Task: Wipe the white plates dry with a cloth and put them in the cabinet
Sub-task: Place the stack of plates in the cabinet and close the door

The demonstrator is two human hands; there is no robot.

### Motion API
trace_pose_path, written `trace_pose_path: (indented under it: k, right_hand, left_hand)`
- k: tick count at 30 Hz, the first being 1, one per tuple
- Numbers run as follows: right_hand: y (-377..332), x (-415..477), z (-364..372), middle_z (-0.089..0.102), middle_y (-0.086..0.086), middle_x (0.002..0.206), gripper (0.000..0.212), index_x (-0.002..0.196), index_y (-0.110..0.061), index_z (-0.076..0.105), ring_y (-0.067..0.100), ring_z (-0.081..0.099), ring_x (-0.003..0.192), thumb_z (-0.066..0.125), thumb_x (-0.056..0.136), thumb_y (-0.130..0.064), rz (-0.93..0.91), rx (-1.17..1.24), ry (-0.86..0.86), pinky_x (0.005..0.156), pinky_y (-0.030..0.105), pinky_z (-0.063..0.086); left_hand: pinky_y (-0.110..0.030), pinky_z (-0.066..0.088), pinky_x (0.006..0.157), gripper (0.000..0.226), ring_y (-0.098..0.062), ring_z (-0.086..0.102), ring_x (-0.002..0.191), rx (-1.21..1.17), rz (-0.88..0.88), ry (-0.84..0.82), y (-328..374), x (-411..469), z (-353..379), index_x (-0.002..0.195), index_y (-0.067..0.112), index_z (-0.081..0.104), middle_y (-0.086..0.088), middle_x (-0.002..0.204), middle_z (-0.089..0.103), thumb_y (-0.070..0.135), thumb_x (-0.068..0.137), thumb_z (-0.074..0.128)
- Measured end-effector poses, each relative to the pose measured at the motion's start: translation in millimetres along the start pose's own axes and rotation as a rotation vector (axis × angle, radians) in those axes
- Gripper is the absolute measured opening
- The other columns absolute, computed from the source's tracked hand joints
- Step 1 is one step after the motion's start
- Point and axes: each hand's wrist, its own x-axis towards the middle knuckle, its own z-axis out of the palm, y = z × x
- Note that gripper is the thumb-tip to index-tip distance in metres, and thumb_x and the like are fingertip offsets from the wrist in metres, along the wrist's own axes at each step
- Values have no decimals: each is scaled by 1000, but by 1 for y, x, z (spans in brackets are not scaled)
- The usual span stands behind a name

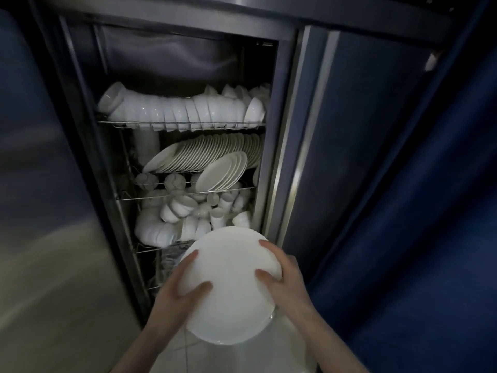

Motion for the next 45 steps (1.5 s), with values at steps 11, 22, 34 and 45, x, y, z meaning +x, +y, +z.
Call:
trace_pose_path:
  k: [11, 22, 34, 45]
  right_hand:
    - [-16, 209, 35, 40, -2, 136, 60, 135, -49, 52, 18, 48, 118, 68, 88, -15, -72, 9, -3, 103, 41, 46]
    - [-55, 388, 83, 47, 4, 141, 57, 136, -42, 55, 21, 54, 120, 72, 87, -17, -146, -68, 31, 103, 42, 49]
    - [-59, 488, 104, 44, 10, 142, 64, 141, -42, 48, 22, 43, 133, 69, 84, -22, -178, -440, 53, 105, 15, 31]
    - [-69, 535, 129, 58, 16, 131, 50, 134, -28, 57, 33, 52, 126, 66, 85, -27, -143, -654, -3, 100, 31, 44]
  left_hand:
    - [-24, 51, 78, 64, 5, 54, 109, 36, 35, 41, -1, 213, -2, 124, 62, 53, 37, 121, 52, 53, 68, 82]
    - [-22, 48, 81, 59, -1, 56, 104, 65, 14, 134, -6, 405, -12, 112, 73, 51, 41, 115, 53, 49, 69, 84]
    - [-20, 38, 84, 61, -16, 53, 126, 116, -97, 140, -37, 495, 15, 138, 44, 52, 8, 145, 52, 37, 83, 77]
    - [-8, 39, 86, 55, 3, 54, 103, 78, -104, 126, -63, 530, 18, 140, 29, 49, -1, 146, 49, 22, 91, 71]
